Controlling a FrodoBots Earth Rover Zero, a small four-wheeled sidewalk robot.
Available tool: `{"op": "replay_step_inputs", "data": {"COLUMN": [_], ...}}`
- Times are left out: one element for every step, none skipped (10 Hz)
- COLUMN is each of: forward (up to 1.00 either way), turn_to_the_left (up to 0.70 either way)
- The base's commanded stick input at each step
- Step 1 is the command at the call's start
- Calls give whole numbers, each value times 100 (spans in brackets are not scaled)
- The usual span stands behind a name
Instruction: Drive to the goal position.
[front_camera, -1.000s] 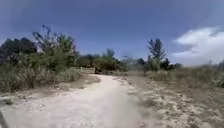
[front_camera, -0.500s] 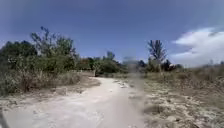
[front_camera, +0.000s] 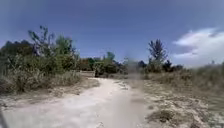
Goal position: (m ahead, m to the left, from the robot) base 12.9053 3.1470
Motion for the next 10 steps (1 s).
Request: {"op": "replay_step_inputs", "data": {"forward": [45, 45, 45, 45, 45, 45, 45, 45, 45, 45], "turn_to_the_left": [2, 2, 2, 2, 2, 2, 2, 2, 2, 2]}}
